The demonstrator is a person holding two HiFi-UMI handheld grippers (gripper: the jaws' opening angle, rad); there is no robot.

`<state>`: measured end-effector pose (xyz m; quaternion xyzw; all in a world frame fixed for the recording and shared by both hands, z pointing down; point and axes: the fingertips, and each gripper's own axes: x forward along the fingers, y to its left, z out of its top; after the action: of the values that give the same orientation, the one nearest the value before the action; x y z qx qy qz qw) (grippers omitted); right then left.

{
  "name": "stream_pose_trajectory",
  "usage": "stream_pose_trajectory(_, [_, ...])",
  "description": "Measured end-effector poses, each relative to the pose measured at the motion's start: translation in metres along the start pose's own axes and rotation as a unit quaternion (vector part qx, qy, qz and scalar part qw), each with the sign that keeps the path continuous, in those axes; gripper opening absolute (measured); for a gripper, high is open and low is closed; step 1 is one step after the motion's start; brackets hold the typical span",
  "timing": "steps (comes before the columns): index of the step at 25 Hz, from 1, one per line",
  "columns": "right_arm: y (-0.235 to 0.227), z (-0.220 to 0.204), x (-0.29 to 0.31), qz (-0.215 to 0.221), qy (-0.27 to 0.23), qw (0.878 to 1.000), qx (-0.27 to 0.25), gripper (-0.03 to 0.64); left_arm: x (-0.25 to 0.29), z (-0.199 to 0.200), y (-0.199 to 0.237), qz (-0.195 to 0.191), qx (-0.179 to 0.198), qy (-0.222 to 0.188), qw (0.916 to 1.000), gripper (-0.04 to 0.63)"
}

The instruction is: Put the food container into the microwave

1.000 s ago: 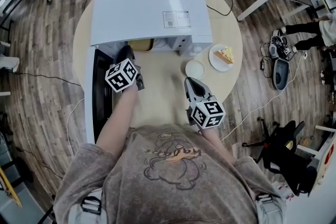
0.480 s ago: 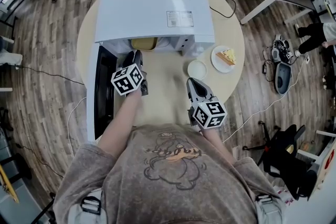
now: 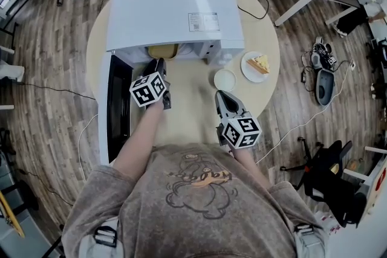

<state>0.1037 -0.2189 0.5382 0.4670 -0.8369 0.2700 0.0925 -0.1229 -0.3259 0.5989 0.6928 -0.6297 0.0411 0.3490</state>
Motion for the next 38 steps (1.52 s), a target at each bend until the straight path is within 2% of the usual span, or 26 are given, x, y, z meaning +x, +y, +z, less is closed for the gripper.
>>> stream_pose_trajectory(24, [-0.004, 0.003, 0.005, -0.010, -0.005, 1.000, 0.013, 0.002, 0.028, 0.019, 0.009, -0.004, -0.002, 0.005, 1.0000, 0.121])
stream_pose_trajectory(32, [-0.004, 0.005, 0.006, -0.001, -0.009, 1.000, 0.007, 0.002, 0.011, 0.019, 0.001, -0.012, -0.004, 0.000, 0.9999, 0.123])
stream_pose_trajectory(38, [0.001, 0.008, 0.003, 0.020, -0.010, 1.000, -0.010, 0.002, -0.022, 0.013, -0.011, -0.023, -0.011, -0.005, 0.9997, 0.123])
